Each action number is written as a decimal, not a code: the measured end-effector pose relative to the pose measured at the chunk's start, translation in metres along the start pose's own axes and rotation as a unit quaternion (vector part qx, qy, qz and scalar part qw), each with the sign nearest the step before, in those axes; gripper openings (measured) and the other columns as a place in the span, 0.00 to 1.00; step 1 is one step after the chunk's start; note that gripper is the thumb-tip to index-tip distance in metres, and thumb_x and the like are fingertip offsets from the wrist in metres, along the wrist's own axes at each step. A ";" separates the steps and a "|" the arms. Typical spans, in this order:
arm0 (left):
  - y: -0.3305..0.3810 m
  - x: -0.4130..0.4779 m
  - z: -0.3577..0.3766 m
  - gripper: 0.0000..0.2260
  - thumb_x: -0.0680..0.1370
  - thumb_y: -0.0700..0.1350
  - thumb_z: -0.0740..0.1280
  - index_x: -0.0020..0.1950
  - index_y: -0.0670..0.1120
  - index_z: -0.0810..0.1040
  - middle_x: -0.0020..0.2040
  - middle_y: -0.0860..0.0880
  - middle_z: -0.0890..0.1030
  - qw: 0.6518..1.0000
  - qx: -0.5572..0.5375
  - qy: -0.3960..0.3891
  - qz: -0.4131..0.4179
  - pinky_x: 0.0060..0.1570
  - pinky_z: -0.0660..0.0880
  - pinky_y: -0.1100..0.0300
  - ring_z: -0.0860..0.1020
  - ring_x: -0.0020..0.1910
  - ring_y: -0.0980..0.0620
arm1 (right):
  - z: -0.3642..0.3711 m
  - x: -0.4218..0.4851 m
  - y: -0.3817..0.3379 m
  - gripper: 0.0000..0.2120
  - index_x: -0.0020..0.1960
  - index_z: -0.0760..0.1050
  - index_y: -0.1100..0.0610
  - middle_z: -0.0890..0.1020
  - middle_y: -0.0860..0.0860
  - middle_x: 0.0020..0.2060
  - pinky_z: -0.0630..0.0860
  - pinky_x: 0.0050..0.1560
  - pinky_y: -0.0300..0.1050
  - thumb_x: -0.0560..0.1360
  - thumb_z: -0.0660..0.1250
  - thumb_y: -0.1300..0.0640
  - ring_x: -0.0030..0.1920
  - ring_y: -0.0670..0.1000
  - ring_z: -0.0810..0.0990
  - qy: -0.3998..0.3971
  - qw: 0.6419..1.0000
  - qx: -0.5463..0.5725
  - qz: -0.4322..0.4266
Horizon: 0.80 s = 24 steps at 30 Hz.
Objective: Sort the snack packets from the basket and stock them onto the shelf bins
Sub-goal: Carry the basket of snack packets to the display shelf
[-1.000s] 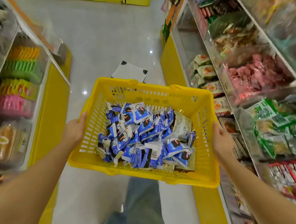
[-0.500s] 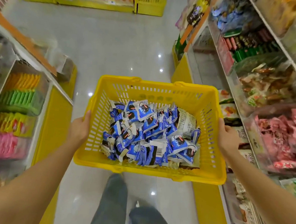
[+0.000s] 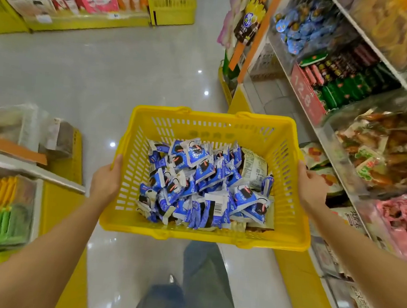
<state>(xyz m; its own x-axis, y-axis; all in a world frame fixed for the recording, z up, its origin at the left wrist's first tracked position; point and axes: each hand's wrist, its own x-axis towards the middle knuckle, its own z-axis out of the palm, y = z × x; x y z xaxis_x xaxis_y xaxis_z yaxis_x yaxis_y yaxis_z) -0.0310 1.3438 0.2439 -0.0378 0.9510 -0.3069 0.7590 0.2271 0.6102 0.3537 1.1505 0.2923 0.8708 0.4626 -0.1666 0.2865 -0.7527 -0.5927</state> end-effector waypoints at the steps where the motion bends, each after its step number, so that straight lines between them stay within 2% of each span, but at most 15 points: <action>1: 0.009 0.012 0.003 0.27 0.81 0.60 0.49 0.41 0.40 0.76 0.36 0.41 0.75 1.000 0.000 0.001 0.005 0.43 0.64 0.53 0.72 0.42 0.40 | 0.004 0.011 -0.007 0.26 0.28 0.55 0.55 0.62 0.52 0.25 0.53 0.29 0.47 0.80 0.52 0.42 0.27 0.50 0.61 0.000 1.000 0.001 0.000; 3: 0.025 0.034 0.006 0.29 0.81 0.59 0.49 0.48 0.37 0.78 0.45 0.34 0.77 1.000 0.015 0.003 0.006 0.45 0.64 0.53 0.74 0.48 0.37 | 0.012 0.032 -0.018 0.26 0.29 0.54 0.55 0.62 0.52 0.25 0.54 0.30 0.47 0.80 0.52 0.42 0.28 0.50 0.60 -0.002 1.000 -0.002 0.000; 5: 0.039 0.056 0.009 0.28 0.80 0.60 0.49 0.47 0.38 0.77 0.48 0.33 0.77 1.000 0.017 -0.001 0.001 0.44 0.64 0.53 0.75 0.48 0.37 | 0.019 0.052 -0.031 0.25 0.30 0.55 0.55 0.63 0.53 0.26 0.54 0.30 0.47 0.80 0.51 0.42 0.29 0.51 0.61 -0.011 1.000 -0.003 0.002; 8: 0.056 0.090 0.013 0.28 0.80 0.62 0.49 0.47 0.40 0.77 0.48 0.35 0.78 1.000 0.010 -0.012 -0.007 0.44 0.65 0.53 0.75 0.49 0.37 | 0.031 0.079 -0.047 0.25 0.31 0.59 0.58 0.65 0.54 0.28 0.57 0.30 0.47 0.80 0.51 0.41 0.30 0.52 0.63 -0.013 1.000 -0.005 0.019; 13: 0.075 0.151 0.013 0.28 0.80 0.62 0.48 0.46 0.40 0.77 0.50 0.34 0.79 0.999 0.025 -0.047 0.010 0.47 0.68 0.51 0.75 0.47 0.40 | 0.052 0.100 -0.070 0.26 0.30 0.58 0.57 0.65 0.54 0.27 0.55 0.30 0.47 0.80 0.52 0.41 0.31 0.53 0.64 -0.005 0.998 -0.002 0.058; 15: 0.082 0.178 0.013 0.27 0.80 0.62 0.49 0.44 0.41 0.76 0.49 0.34 0.79 0.997 0.033 -0.062 0.017 0.46 0.69 0.51 0.74 0.44 0.42 | 0.062 0.102 -0.078 0.28 0.31 0.64 0.62 0.69 0.58 0.29 0.60 0.33 0.49 0.80 0.51 0.42 0.34 0.56 0.69 -0.004 0.997 0.008 0.072; 17: 0.087 0.203 0.013 0.26 0.80 0.61 0.49 0.43 0.42 0.75 0.48 0.35 0.79 0.995 0.050 -0.079 0.018 0.45 0.67 0.52 0.72 0.42 0.44 | 0.072 0.097 -0.086 0.31 0.38 0.72 0.69 0.75 0.64 0.35 0.66 0.38 0.51 0.80 0.51 0.41 0.39 0.61 0.73 0.005 0.996 0.016 0.091; 19: 0.092 0.227 0.012 0.27 0.80 0.62 0.49 0.42 0.41 0.75 0.48 0.34 0.79 0.991 0.072 -0.107 0.025 0.45 0.67 0.51 0.72 0.42 0.43 | 0.082 0.090 -0.094 0.30 0.40 0.74 0.68 0.77 0.64 0.38 0.68 0.39 0.52 0.80 0.52 0.41 0.41 0.61 0.75 0.025 0.994 0.028 0.107; 21: 0.099 0.248 0.009 0.29 0.79 0.62 0.49 0.45 0.40 0.77 0.50 0.33 0.78 0.986 0.101 -0.126 0.037 0.47 0.68 0.50 0.74 0.45 0.40 | 0.091 0.080 -0.099 0.29 0.42 0.75 0.67 0.78 0.64 0.39 0.67 0.39 0.51 0.80 0.52 0.41 0.40 0.59 0.74 0.039 0.989 0.028 0.140; 24: 0.116 0.280 0.011 0.32 0.79 0.62 0.48 0.54 0.38 0.79 0.54 0.34 0.79 0.975 0.125 -0.174 0.064 0.53 0.70 0.48 0.76 0.53 0.36 | 0.104 0.063 -0.099 0.27 0.34 0.68 0.62 0.72 0.59 0.31 0.63 0.35 0.48 0.79 0.52 0.40 0.35 0.55 0.70 0.070 0.977 0.045 0.197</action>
<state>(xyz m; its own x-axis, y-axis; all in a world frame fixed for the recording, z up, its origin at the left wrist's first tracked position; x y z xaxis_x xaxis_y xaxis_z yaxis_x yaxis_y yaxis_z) 0.0532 1.6338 0.2209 0.2580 0.8294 -0.4955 0.8794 0.0107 0.4759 0.3388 1.3028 0.2588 0.9542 0.0731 -0.2900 -0.1117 -0.8124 -0.5723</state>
